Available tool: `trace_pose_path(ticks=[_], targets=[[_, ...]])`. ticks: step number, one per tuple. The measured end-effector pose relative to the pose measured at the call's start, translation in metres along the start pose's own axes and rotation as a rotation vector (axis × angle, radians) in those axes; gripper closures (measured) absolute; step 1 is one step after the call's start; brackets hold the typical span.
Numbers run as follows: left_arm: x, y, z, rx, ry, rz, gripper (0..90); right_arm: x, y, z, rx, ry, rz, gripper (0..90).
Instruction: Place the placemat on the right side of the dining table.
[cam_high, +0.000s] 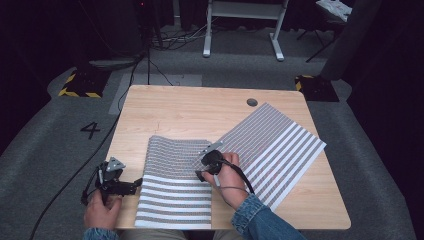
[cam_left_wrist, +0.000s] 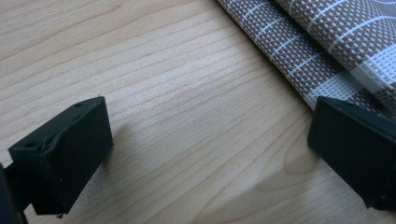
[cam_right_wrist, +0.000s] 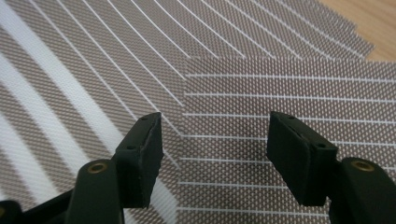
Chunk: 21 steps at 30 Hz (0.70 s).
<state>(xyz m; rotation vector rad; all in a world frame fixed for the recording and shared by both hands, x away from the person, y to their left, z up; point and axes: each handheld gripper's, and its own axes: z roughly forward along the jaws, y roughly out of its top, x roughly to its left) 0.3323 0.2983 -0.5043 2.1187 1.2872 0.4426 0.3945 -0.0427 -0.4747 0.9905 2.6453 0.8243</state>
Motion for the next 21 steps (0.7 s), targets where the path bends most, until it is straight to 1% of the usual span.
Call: trace_pose_path(ticks=[1,4,5,6,7,9,11,13,14,15,16,17,20,21], targets=[[0.0,0.0,0.0,0.0,0.0,0.0,0.1,-0.001,-0.001,0.003,0.013,-0.008,-0.003,37.8],[0.0,0.0,0.0,0.0,0.0,0.0,0.1,-0.003,-0.003,0.004,0.003,0.006,0.016,38.6],[0.0,0.0,0.0,0.0,0.001,0.0,0.1,-0.004,-0.003,0.004,0.004,0.009,0.014,41.1],[0.0,0.0,0.0,0.0,0.0,0.0,0.1,-0.006,-0.003,0.003,0.004,0.006,0.001,41.7],[0.0,0.0,0.0,0.0,0.0,0.0,0.1,-0.006,-0.003,0.003,0.005,0.013,0.014,44.0],[0.0,0.0,0.0,0.0,0.001,0.0,0.0,-0.009,-0.003,0.002,0.003,0.028,0.016,49.4],[0.0,0.0,0.0,0.0,0.0,0.0,0.0,-0.013,-0.004,0.001,0.0,0.027,0.015,54.1],[0.0,0.0,0.0,0.0,0.001,0.0,0.1,-0.018,-0.004,0.001,-0.001,0.036,0.018,62.6],[0.0,0.0,0.0,0.0,0.001,0.0,0.0,-0.021,-0.004,0.0,0.005,0.033,0.015,70.4],[0.0,0.0,0.0,0.0,0.001,0.0,0.1,-0.024,-0.003,-0.001,0.007,0.046,0.012,75.1],[0.0,0.0,0.0,0.0,0.0,0.0,0.0,-0.026,-0.003,-0.002,0.006,0.066,0.022,79.4],[0.0,0.0,0.0,0.0,0.001,0.0,0.0,-0.028,-0.003,-0.004,0.004,0.065,0.021,84.0],[0.0,0.0,0.0,0.0,0.0,0.0,0.1,-0.031,-0.002,-0.012,-0.009,0.054,-0.003,86.3],[0.0,0.0,0.0,0.0,0.001,0.0,0.0,-0.031,-0.002,-0.015,-0.011,0.058,-0.006,86.3]])
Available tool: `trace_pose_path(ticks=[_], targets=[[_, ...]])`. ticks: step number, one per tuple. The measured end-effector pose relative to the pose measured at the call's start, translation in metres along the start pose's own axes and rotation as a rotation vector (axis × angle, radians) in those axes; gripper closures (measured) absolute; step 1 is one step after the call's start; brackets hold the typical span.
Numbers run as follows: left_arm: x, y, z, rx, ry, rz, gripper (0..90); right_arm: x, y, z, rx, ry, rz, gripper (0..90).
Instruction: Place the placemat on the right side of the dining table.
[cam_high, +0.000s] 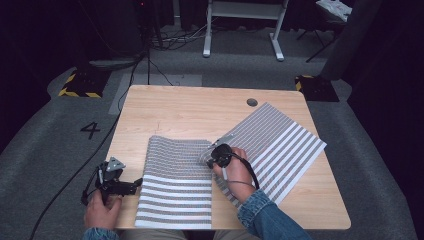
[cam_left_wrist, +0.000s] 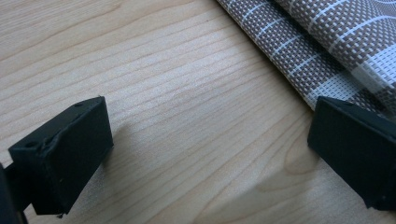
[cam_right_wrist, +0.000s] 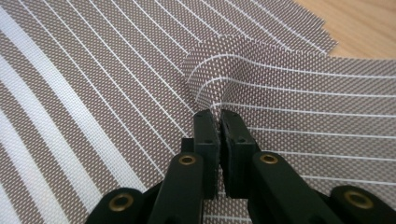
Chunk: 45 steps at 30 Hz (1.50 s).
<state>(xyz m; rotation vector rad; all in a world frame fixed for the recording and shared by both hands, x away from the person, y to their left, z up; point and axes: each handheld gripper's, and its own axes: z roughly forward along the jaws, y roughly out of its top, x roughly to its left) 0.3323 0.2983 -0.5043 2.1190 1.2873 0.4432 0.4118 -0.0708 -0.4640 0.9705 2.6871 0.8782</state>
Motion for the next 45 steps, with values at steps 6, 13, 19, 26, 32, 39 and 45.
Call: trace_pose_path(ticks=[6,13,19,26,32,39,45], targets=[[0.0,0.0,0.0,0.0,0.0,0.0,0.1,0.005,-0.006,-0.03,-0.012,0.035,-0.09,86.0],[0.0,0.0,0.0,0.0,0.0,0.0,0.0,0.007,-0.036,-0.072,-0.006,0.077,-0.164,84.1],[0.0,0.0,0.001,-0.008,0.002,-0.007,0.1,-0.002,-0.068,-0.099,-0.02,0.106,-0.106,83.6],[0.0,0.001,0.002,-0.009,0.004,-0.005,0.1,-0.009,-0.104,-0.122,-0.01,0.127,-0.09,88.4],[0.0,0.001,0.002,-0.009,0.004,-0.006,0.1,-0.012,-0.125,-0.133,-0.001,0.105,-0.066,82.3],[0.0,0.001,0.002,-0.01,0.003,-0.007,0.1,0.0,-0.144,-0.128,-0.034,0.013,0.035,42.3],[-0.001,0.001,0.002,-0.011,0.004,-0.01,0.1,0.01,-0.172,-0.119,0.028,-0.056,0.072,35.0]])
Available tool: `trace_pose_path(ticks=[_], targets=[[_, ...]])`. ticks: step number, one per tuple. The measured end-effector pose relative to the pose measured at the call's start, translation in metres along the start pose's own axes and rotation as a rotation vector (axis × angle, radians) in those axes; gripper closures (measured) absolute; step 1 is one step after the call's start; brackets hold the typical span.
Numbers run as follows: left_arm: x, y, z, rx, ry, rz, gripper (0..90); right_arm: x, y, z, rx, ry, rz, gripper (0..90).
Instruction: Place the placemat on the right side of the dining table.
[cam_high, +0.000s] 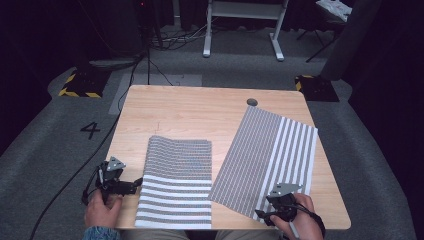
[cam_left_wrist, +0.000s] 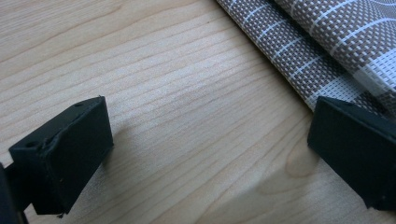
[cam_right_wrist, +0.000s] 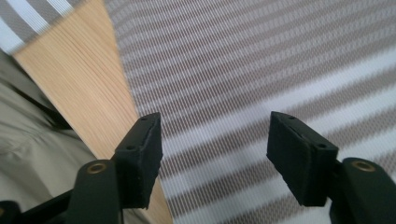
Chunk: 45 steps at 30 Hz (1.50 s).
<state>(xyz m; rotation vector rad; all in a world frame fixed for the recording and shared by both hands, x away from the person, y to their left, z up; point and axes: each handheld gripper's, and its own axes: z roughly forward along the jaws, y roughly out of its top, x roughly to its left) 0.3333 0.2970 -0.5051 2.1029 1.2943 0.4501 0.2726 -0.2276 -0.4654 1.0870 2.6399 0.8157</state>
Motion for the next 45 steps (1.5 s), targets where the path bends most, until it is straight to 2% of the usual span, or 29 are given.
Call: trace_pose_path(ticks=[3,6,8,11,14,22,28,32,33,34,36,38,40,41,43,45], targets=[[0.0,0.0,0.0,0.0,-0.001,0.0,0.1,-0.003,-0.014,-0.001,-0.004,-0.035,0.059,31.6],[0.0,0.0,0.0,0.0,0.001,0.001,0.1,-0.007,-0.025,-0.002,0.018,-0.059,0.104,31.0],[0.0,0.0,0.0,0.002,0.0,0.004,0.1,-0.009,-0.03,-0.003,-0.004,-0.064,0.105,31.6],[0.0,0.0,0.0,0.001,0.001,-0.001,0.1,-0.012,-0.03,-0.004,0.023,-0.094,0.063,34.2],[0.0,0.0,0.0,0.0,0.001,-0.001,0.1,-0.019,-0.028,-0.005,0.047,-0.088,0.059,35.1],[0.0,0.0,0.0,0.0,0.001,0.0,0.1,-0.056,-0.031,-0.012,0.078,-0.105,0.089,35.3],[0.0,0.0,0.0,0.001,0.001,-0.001,0.1,-0.089,-0.036,-0.016,0.068,-0.132,0.108,30.4],[0.0,0.0,0.0,0.0,0.001,-0.001,0.1,-0.102,-0.038,-0.017,0.058,-0.145,0.126,25.7],[0.0,0.0,0.0,0.0,0.001,-0.001,0.1,-0.102,-0.038,-0.017,0.061,-0.144,0.126,28.9],[0.0,0.0,0.0,0.001,0.001,-0.001,0.1,-0.101,-0.036,-0.018,0.045,-0.156,0.104,36.0],[0.0,0.0,0.0,0.001,0.001,-0.001,0.1,-0.094,-0.031,-0.021,0.0,-0.172,0.103,32.8],[0.0,0.0,0.0,-0.001,0.0,-0.002,0.1,-0.08,-0.022,-0.022,-0.048,-0.162,0.109,32.6],[0.0,0.0,0.0,0.001,0.0,0.0,0.1,-0.062,-0.008,-0.021,-0.093,-0.144,0.111,32.0],[0.0,0.0,0.0,0.001,-0.001,0.001,0.1,-0.046,0.003,-0.017,-0.123,-0.128,0.097,32.0],[0.0,0.0,0.0,0.001,-0.001,0.001,0.1,-0.03,0.015,-0.009,-0.146,-0.106,0.082,32.8],[0.0,0.0,0.0,0.002,-0.001,0.0,0.1,-0.007,0.033,0.011,-0.164,-0.051,0.062,34.8]])
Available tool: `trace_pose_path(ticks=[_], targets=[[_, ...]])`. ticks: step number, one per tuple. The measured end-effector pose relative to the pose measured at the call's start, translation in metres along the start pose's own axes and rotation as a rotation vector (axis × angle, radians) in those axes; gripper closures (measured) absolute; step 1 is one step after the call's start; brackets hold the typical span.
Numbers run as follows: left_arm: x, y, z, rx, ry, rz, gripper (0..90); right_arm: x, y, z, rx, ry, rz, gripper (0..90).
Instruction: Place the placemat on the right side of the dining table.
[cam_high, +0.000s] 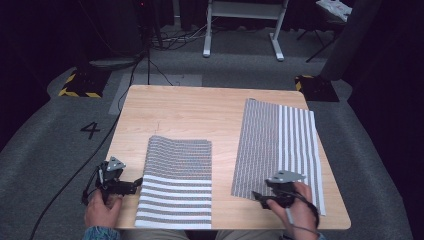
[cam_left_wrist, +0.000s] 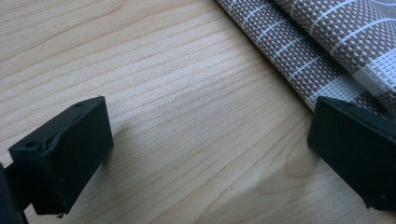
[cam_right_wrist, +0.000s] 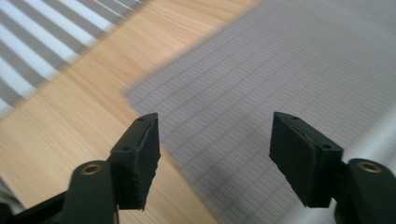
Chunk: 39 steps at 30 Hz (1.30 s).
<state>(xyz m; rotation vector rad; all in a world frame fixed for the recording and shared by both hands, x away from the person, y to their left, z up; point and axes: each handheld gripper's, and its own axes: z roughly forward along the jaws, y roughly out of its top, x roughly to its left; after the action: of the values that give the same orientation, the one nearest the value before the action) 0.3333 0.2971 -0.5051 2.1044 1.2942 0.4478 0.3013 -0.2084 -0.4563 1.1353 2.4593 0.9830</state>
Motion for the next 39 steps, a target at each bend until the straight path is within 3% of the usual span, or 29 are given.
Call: trace_pose_path(ticks=[4,8,9,12,13,14,16,20,25,29,34,39], targets=[[0.0,0.0,0.0,-0.002,0.001,-0.001,0.1,0.02,0.016,0.035,0.03,0.029,-0.025,33.1],[0.0,0.0,0.0,0.0,0.0,0.0,0.1,0.027,0.023,0.062,0.078,-0.011,-0.018,29.3],[0.0,0.0,0.0,0.0,0.002,0.001,0.1,0.028,0.022,0.065,0.065,-0.027,-0.021,29.7],[0.0,0.0,0.0,0.0,0.002,0.002,0.1,0.029,0.022,0.065,0.065,-0.043,-0.03,32.6],[0.0,0.0,0.0,-0.002,0.002,-0.001,0.1,0.027,0.021,0.064,0.062,-0.045,-0.04,39.6],[0.0,0.0,0.0,0.0,0.002,0.001,0.1,0.026,0.022,0.062,0.062,-0.045,-0.045,54.3],[0.0,0.0,0.0,-0.002,0.002,-0.001,0.1,0.019,0.021,0.059,0.059,-0.036,-0.052,64.0],[0.0,0.0,0.0,-0.001,0.001,-0.001,0.1,0.011,0.019,0.053,0.079,-0.021,-0.113,80.6],[0.0,0.0,0.0,0.0,0.002,0.001,0.1,0.007,0.009,0.037,0.092,0.052,-0.132,82.5],[0.0,0.0,0.0,-0.001,0.002,0.001,0.1,-0.001,-0.002,0.025,0.106,0.055,-0.138,82.5],[0.0,0.0,0.0,-0.002,0.002,-0.001,0.1,-0.02,-0.012,0.015,0.103,0.074,-0.1,81.9],[0.0,0.0,0.0,-0.002,0.001,-0.002,0.1,-0.024,-0.008,0.016,0.106,0.077,-0.11,81.8]])
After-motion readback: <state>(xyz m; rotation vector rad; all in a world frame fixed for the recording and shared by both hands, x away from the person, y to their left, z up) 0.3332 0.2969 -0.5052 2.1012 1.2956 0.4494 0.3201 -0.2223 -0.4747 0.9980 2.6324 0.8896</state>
